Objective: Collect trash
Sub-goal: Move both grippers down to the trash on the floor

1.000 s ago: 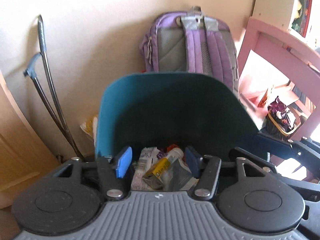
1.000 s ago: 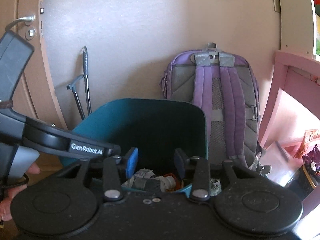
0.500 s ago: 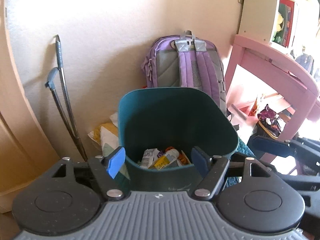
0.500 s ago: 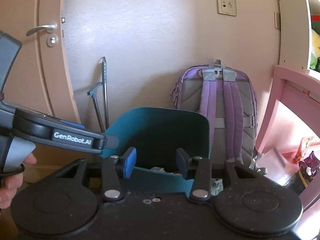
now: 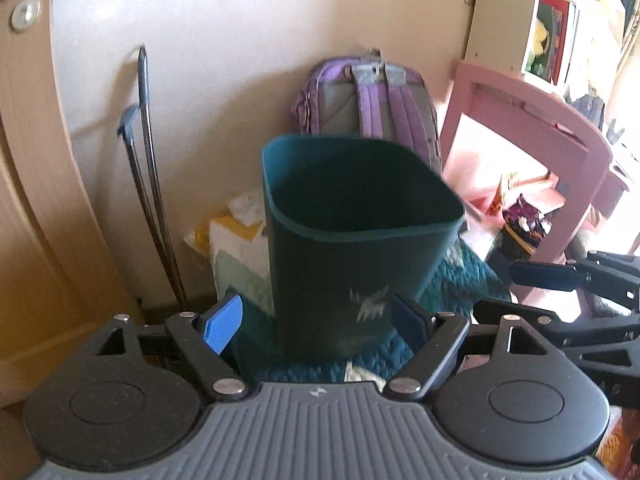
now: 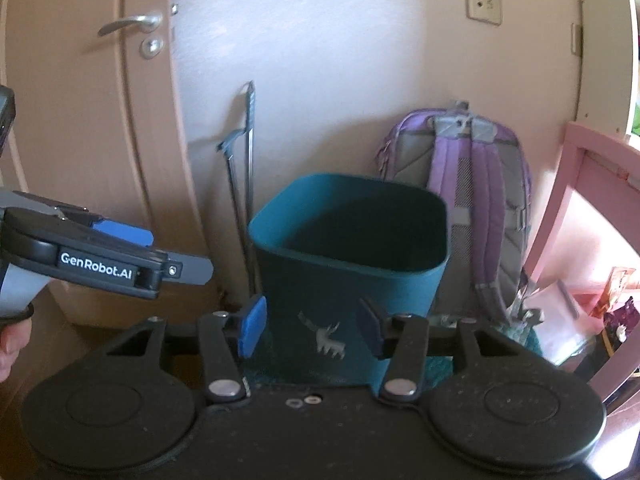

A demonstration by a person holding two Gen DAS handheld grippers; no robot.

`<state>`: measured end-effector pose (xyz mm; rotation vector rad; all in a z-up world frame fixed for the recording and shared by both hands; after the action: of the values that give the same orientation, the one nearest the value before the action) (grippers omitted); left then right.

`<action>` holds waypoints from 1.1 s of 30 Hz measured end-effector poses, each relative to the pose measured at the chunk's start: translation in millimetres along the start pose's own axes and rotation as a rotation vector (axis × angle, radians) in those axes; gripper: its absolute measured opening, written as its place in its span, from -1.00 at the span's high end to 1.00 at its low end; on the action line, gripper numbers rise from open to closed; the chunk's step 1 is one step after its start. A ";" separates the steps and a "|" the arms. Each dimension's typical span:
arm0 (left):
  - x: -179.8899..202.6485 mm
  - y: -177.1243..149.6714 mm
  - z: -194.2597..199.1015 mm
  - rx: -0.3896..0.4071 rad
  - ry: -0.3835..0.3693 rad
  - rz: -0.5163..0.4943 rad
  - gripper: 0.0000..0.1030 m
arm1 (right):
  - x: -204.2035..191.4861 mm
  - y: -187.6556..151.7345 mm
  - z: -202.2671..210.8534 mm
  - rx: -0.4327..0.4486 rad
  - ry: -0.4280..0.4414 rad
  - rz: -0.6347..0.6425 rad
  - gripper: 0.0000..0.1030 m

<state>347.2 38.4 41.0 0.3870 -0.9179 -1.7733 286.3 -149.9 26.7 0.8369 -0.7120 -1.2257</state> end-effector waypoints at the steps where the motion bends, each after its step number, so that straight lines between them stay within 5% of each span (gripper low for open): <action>1: -3.3 -8.4 -0.3 -0.011 -0.002 0.002 -0.60 | -3.3 -5.0 0.9 -0.010 0.011 0.003 0.01; 8: -30.8 -76.6 -12.2 -0.095 -0.005 -0.001 -0.93 | -24.8 -57.9 -9.3 -0.119 0.067 0.023 -0.02; 14: -61.1 -138.4 -40.9 -0.168 -0.042 0.025 -0.98 | -35.5 -121.2 -37.8 -0.234 0.089 0.016 -0.03; 25: -125.0 -263.0 -149.7 -0.405 0.030 -0.042 -0.98 | -41.3 -276.9 -137.8 -0.480 0.042 0.045 -0.04; 33: -143.7 -366.4 -235.6 -0.593 -0.003 -0.084 -0.98 | -51.2 -379.0 -215.6 -0.691 0.054 0.021 -0.04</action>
<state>315.2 130.0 -407.2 0.0375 -0.3462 -2.0218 264.9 -112.9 -410.2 0.2847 -0.2145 -1.3054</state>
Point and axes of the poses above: each gripper's, at about its wrist camera, not at the fingertips, and z roughly against the way its jaws point, x to its right, y to its top, the point moved 5 cm from there along -z, roughly the way its jaws point, and after that the axes turned 7 degrees about -y, right-handed, at the moved point
